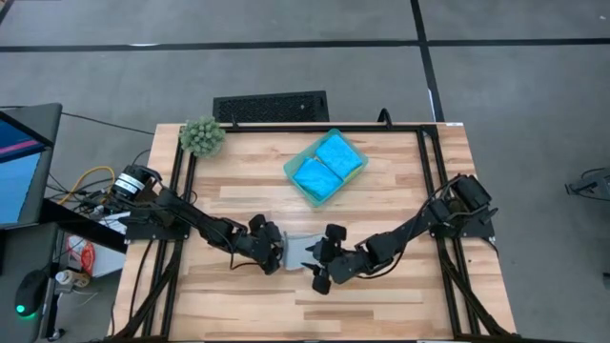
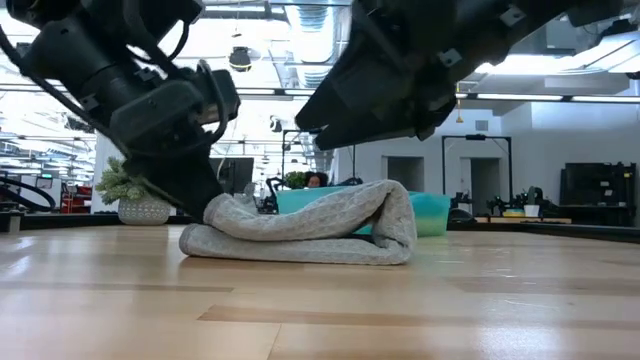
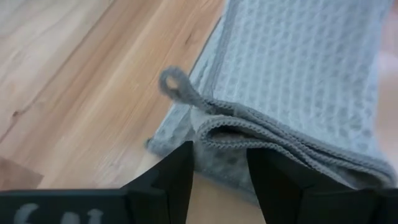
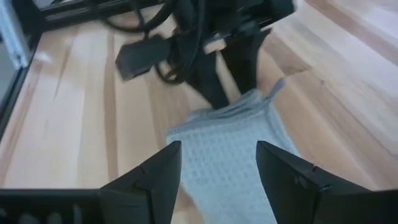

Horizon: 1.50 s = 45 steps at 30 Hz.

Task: Fold microfiber towels
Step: Fold the gray microfiber towel

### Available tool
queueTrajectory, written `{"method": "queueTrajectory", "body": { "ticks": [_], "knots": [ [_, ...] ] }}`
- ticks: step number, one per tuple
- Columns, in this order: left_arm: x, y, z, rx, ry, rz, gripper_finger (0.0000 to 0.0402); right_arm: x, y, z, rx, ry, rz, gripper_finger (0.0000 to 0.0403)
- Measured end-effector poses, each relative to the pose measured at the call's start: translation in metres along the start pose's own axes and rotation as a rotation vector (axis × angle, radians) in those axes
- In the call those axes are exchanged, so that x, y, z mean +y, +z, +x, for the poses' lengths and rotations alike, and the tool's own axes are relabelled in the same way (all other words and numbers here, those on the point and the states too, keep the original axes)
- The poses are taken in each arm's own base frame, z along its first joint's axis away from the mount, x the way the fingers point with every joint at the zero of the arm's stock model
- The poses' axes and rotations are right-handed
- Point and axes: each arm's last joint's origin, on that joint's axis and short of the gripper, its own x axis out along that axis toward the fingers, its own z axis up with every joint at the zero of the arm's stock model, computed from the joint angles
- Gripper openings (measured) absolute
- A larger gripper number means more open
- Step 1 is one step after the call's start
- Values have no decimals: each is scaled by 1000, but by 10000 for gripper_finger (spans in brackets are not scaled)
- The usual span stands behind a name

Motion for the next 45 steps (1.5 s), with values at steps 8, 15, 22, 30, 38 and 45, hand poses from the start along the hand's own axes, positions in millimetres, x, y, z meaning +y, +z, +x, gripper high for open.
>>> {"method": "queueTrajectory", "body": {
  "ticks": [8, 15, 22, 30, 38, 45],
  "knots": [
    [-10, 18, -3, -7, 21, 63, 143, 6, -10, -6, 50, -11, -61, 230],
    [-1, 21, -6, 88, 179, 119, 143, 5, -11, -6, 60, -16, -49, 230],
    [-4, 35, -21, 112, 265, 160, 143, 5, -12, -6, 65, -20, -52, 230],
    [-38, 41, -57, 43, -3, 245, 143, 12, -19, -12, 95, 1, -95, 230],
    [-79, -6, -57, -100, 70, 654, 143, 19, -25, -18, 106, 9, -147, 230],
    [-89, -29, -27, -65, 75, 880, 150, 18, -25, -18, 105, 5, -139, 230]
  ]
}}
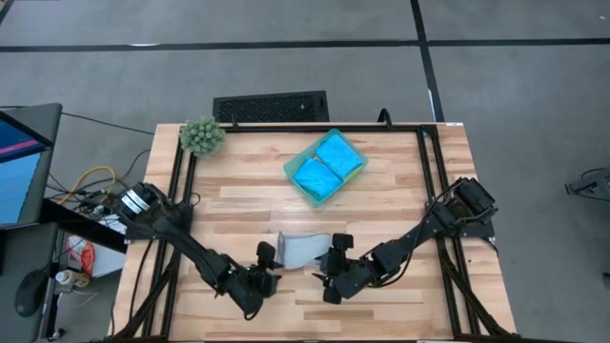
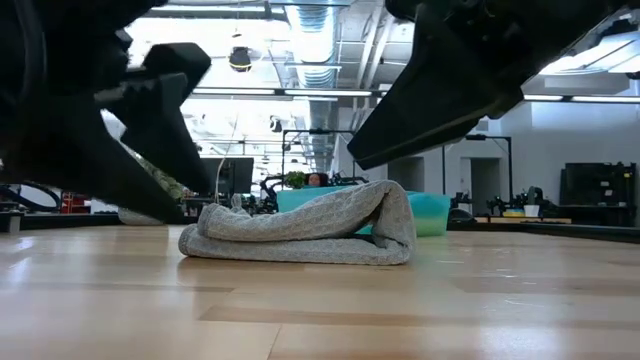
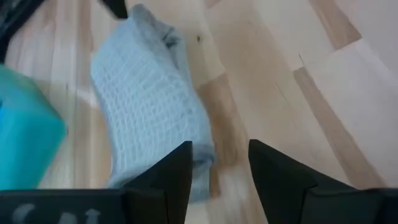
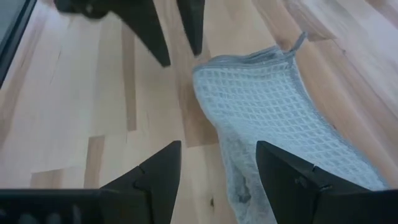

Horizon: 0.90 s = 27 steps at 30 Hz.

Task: Fold microfiber towels
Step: Fold the gray microfiber towel

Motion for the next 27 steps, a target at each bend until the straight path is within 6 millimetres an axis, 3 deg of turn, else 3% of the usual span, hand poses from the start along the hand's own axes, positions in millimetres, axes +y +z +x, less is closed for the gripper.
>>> {"method": "queueTrajectory", "body": {
  "ticks": [6, 13, 22, 27],
  "knots": [
    [-6, 3, 12, 21, 101, 117, 180, -1, -1, 0, 5, -3, 17, 230],
    [-7, -2, 22, 72, 90, 131, 194, 0, -1, 0, 4, 0, 15, 230],
    [1, 3, 23, 111, 134, 128, 192, 0, -1, 0, 2, 1, 17, 230],
    [7, 1, 27, 140, 99, 86, 156, 0, -1, 0, 3, 1, 25, 230]
  ]
}}
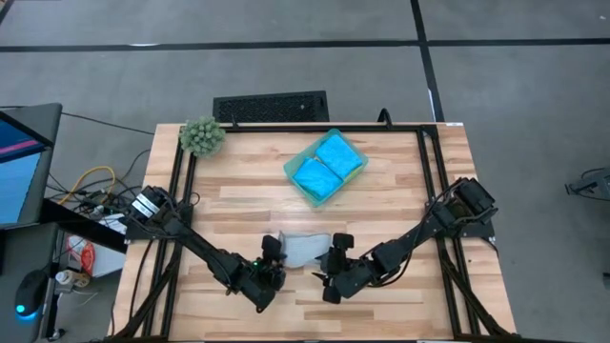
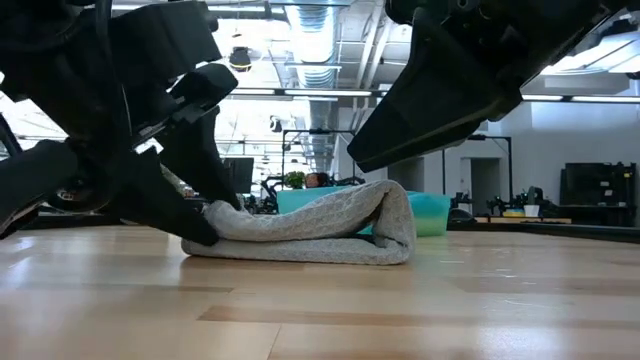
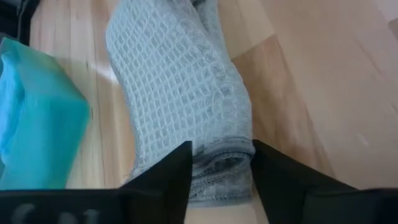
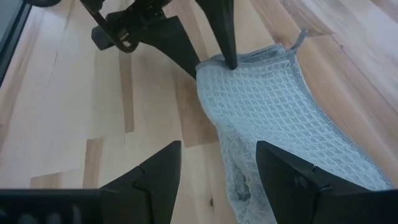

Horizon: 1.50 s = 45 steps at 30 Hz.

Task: Fold microfiber towels
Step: Fold the gray microfiber towel

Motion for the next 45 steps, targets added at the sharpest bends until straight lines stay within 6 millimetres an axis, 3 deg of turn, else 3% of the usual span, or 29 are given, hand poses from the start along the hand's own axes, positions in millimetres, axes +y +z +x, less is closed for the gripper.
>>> {"method": "queueTrajectory", "body": {
  "ticks": [12, 29, 38, 42, 45],
  "knots": [
    [9, 15, -12, 54, 75, 74, 9, 0, 0, 0, 0, 0, 18, 230],
    [11, 8, -11, 116, 50, 48, 18, -1, 1, 0, -1, -3, 65, 230],
    [14, 9, -8, 118, 55, -8, 23, -30, 4, 12, -18, -230, 246, 230],
    [16, 9, -6, 119, 57, -21, 24, -32, 3, 14, 61, -151, 269, 230],
    [17, 9, -5, 123, 53, -40, 25, -30, -11, 25, 145, -130, 281, 230]
  ]
}}
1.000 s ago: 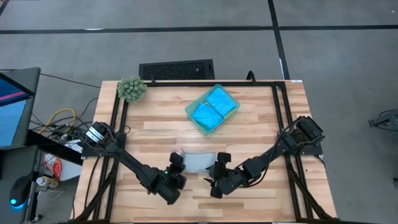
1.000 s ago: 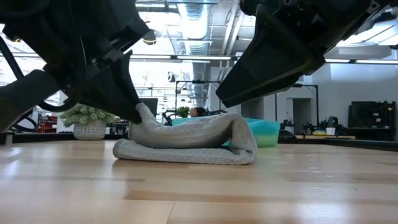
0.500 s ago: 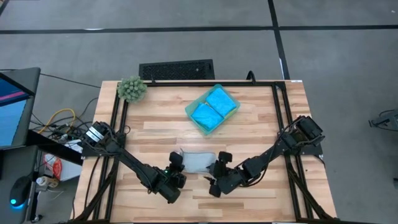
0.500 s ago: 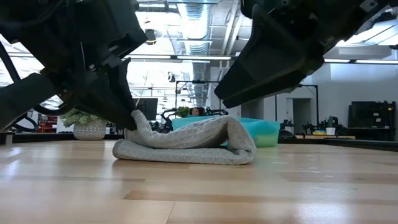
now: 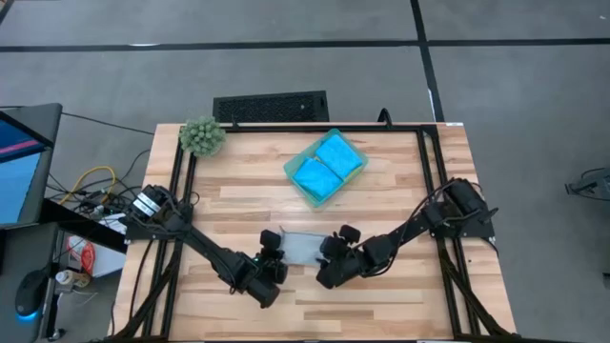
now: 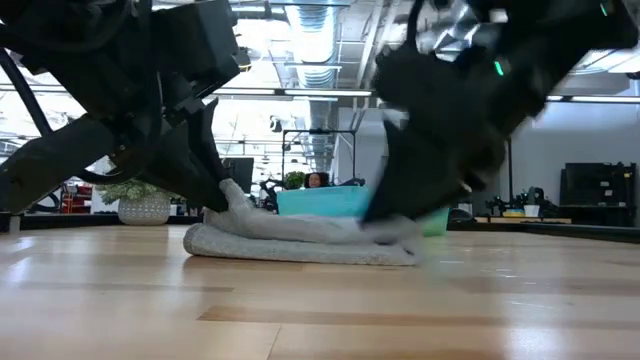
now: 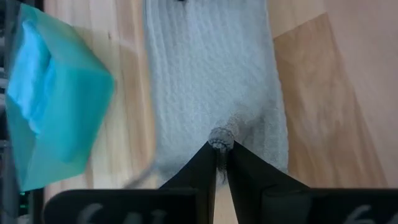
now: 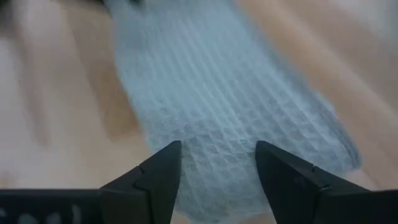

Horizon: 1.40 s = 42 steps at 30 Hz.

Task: Fold microfiber towels
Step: Fold the gray microfiber towel

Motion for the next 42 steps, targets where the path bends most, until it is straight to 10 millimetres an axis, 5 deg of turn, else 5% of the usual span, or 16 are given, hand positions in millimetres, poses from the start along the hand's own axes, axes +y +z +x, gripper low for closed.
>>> {"method": "queueTrajectory", "body": {
  "ticks": [10, 17, 23, 29, 37, 42],
  "knots": [
    [1, 1, 3, 14, -81, -9, 25, 3, -21, 16, 17, -53, 14, 230],
    [10, 6, -13, 80, 65, 48, 25, 4, -19, 12, 14, -38, -7, 230],
    [8, 14, -18, 101, -119, 6, 25, 4, -20, 12, 18, -42, -18, 230],
    [9, 11, -18, 123, -113, -13, 27, 4, -21, 13, 19, -43, -19, 230],
    [15, 6, -15, 182, -114, 34, 93, 4, -22, 12, 18, -39, -21, 230],
    [27, -8, -22, 284, 109, 21, 139, 5, -22, 12, 18, -38, -21, 230]
  ]
}}
